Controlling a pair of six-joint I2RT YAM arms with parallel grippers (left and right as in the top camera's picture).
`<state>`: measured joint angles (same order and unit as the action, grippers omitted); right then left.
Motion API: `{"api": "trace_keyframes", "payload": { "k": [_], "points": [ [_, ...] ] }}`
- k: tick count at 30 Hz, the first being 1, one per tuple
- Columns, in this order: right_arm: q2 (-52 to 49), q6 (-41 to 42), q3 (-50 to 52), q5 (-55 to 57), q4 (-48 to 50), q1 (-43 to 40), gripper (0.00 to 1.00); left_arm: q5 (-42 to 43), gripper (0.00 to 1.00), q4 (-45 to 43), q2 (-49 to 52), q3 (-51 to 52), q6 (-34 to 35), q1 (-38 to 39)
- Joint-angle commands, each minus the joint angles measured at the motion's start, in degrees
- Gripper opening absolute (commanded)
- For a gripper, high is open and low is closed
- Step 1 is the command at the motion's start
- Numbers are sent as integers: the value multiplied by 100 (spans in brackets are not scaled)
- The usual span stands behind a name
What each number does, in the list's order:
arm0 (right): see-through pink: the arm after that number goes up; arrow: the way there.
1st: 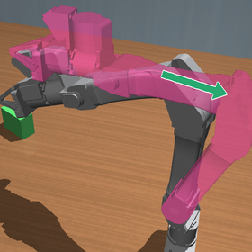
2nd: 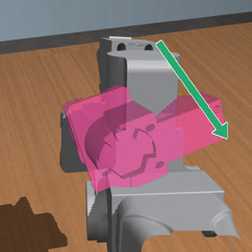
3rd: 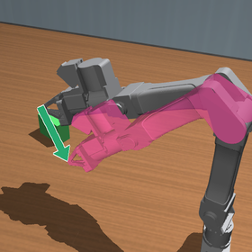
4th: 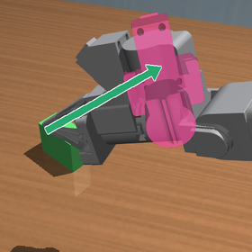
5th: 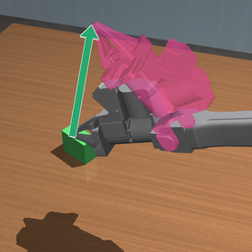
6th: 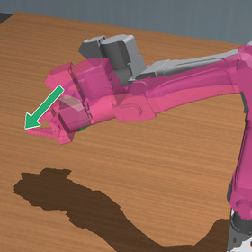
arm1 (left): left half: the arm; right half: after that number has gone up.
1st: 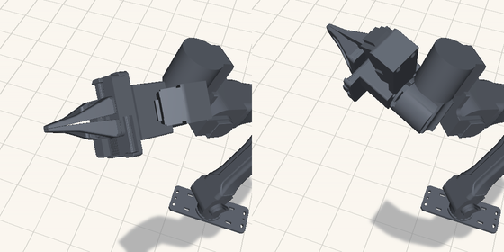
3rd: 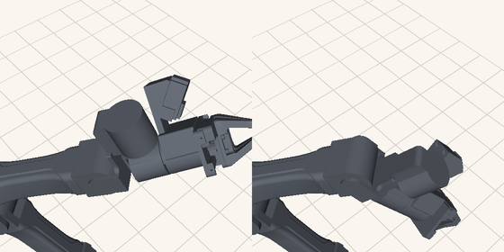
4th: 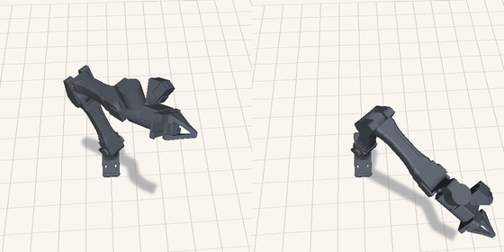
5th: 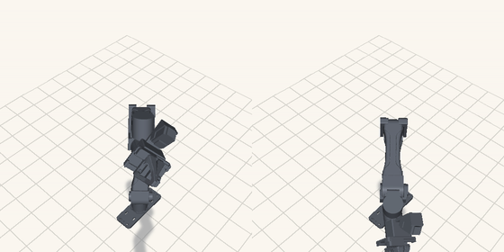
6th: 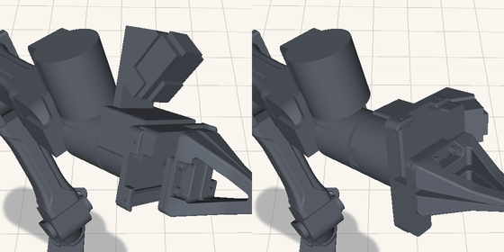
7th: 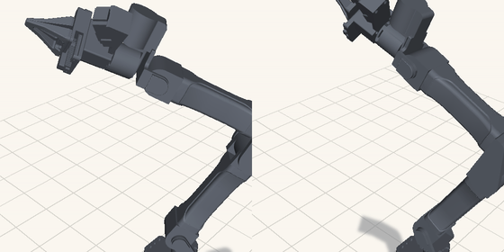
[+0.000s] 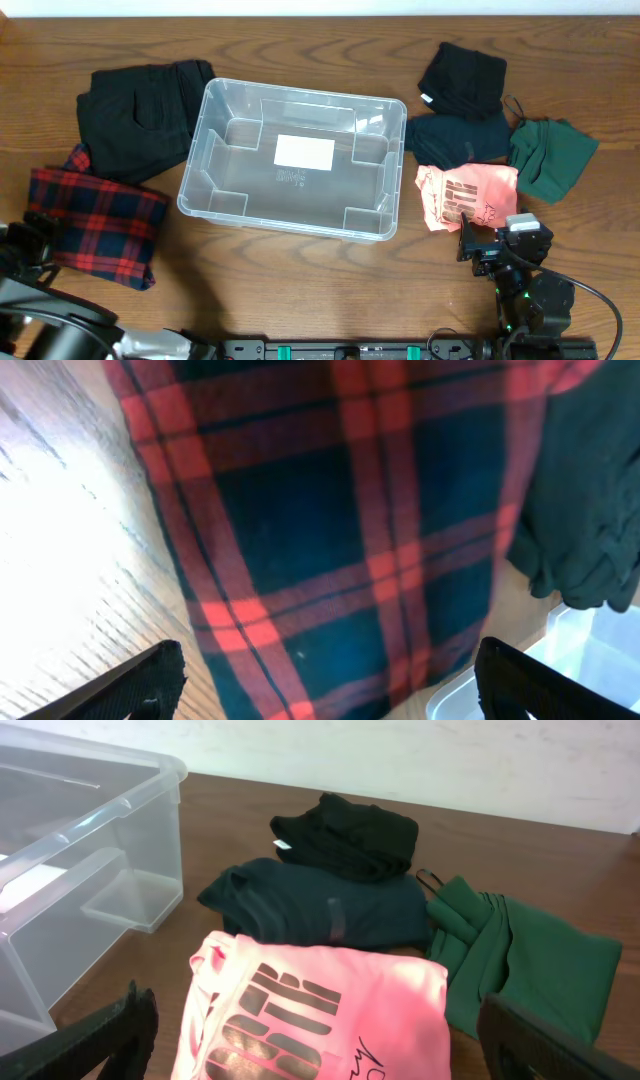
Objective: Pack container
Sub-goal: 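Reach the left gripper to the plaid shirt and grasp it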
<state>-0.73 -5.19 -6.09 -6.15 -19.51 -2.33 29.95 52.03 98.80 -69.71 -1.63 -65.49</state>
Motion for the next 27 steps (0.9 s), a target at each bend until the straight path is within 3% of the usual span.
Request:
{"api": "trace_keyframes", "payload": {
  "k": [1, 20, 27],
  "points": [
    [17, 42, 13, 35, -7, 48, 99, 203, 93, -37, 306, 90, -345, -160],
    [17, 42, 13, 35, -7, 48, 99, 223, 91, -702, 1440, 127, -632, -162],
    [17, 42, 13, 35, -7, 48, 99, 1075, 85, -1134, 1797, 127, -1043, -162]
  ]
}}
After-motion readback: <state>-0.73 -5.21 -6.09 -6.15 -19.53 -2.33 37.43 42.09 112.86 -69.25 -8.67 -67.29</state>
